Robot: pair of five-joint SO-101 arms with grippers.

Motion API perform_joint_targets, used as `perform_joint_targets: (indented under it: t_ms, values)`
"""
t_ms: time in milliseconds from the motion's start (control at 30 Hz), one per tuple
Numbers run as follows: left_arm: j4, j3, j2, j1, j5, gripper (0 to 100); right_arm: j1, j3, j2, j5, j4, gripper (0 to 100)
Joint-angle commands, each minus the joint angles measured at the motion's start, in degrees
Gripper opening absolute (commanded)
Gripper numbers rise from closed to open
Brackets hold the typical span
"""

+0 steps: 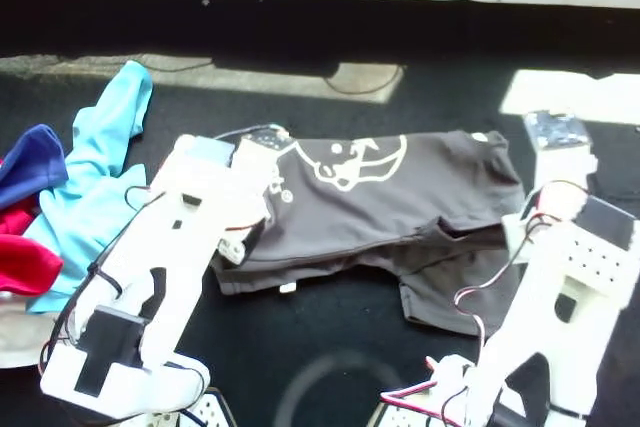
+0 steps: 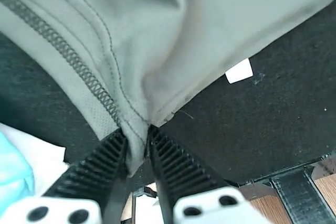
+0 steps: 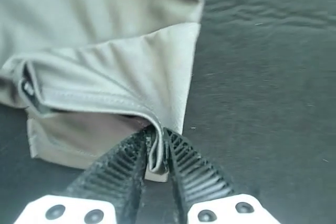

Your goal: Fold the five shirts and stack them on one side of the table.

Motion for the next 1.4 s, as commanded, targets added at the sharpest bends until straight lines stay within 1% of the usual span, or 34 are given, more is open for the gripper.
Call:
perform_joint_targets:
  t_ms: [0, 167, 367, 400, 467, 533, 600, 633, 700, 767, 867, 933, 967, 1000, 1033, 1067, 1100, 1133, 1167, 1267, 1367]
  values:
    - [-2.20, 1.10, -1.71, -0.13, 0.35, 1, 4.09, -4.26, -2.33, 0.97, -0.75, 0.6]
    - [-5.54, 4.53, -1.71, -0.04, 0.35, 1, 5.58, -0.40, -2.51, 4.66, -0.92, 0.6]
    - [-7.03, 6.46, -1.71, -0.31, 0.35, 1, 5.32, 4.97, -2.42, 5.27, -1.89, 0.6]
    - [-7.03, 6.11, -1.71, -0.40, 0.35, 2, 5.32, 5.05, -2.42, 5.27, -2.07, 0.9]
    - [-6.68, 5.85, -2.42, -0.57, 0.26, 7, 5.32, 4.88, -2.51, 5.27, -1.89, 1.6]
    - [-3.69, 3.82, -2.33, -0.84, 0.09, 14, 4.97, 4.70, -2.95, 5.10, -0.13, 6.7]
    - [-0.09, 0.13, -2.33, -2.07, 0.00, 20, 2.86, 3.38, -2.95, 5.19, 3.38, 14.5]
    - [2.02, -2.51, -2.33, -3.38, 0.00, 21, 1.54, 2.42, -2.95, 5.01, 5.58, 17.7]
    - [6.07, -8.92, -2.33, -6.37, -0.53, 22, -1.80, 0.04, -2.95, 4.75, 9.45, 19.6]
    - [9.41, -16.31, -2.33, -9.36, -3.52, 22, -5.23, -2.86, -2.95, 1.67, 11.74, 19.3]
    - [11.78, -26.86, -1.71, -12.70, -5.10, 22, -8.92, -7.60, -2.68, -6.15, 12.00, 19.1]
    - [11.78, -30.73, -1.71, -13.32, -5.10, 21, -11.30, -10.33, -2.24, -10.55, 9.80, 18.7]
    - [11.60, -31.16, -1.63, -13.05, -4.92, 19, -12.62, -10.68, -2.24, -12.48, 7.87, 16.6]
    - [10.81, -31.16, -1.54, -12.62, -4.84, 14, -14.20, -10.51, -2.07, -14.07, 5.85, 12.5]
    - [8.44, -30.55, -1.10, -11.65, -3.87, 5, -15.96, -9.71, -1.63, -15.30, 3.38, 5.4]
    - [5.63, -29.41, -0.22, -10.86, -1.76, 0, -17.54, -8.92, -0.66, -16.26, 1.45, 0.0]
    - [3.16, -28.53, 1.19, -9.98, 0.18, 3, -19.12, -8.22, 0.92, -16.88, -0.31, 1.8]
    - [0.70, -27.74, 2.95, -8.84, 1.49, 2, -20.35, -7.60, 2.95, -17.14, -1.89, 2.6]
    - [-1.49, -27.30, 5.14, -7.52, 2.46, 0, -21.23, -7.43, 5.49, -17.58, -3.38, 0.9]
    - [-6.15, -27.65, 13.23, -4.35, 5.63, 1, -21.67, -7.69, 13.93, -19.52, -8.75, 0.8]
    - [-10.11, -29.23, 21.85, -3.56, 8.09, 1, -21.67, -8.48, 22.29, -20.13, -15.25, 0.8]
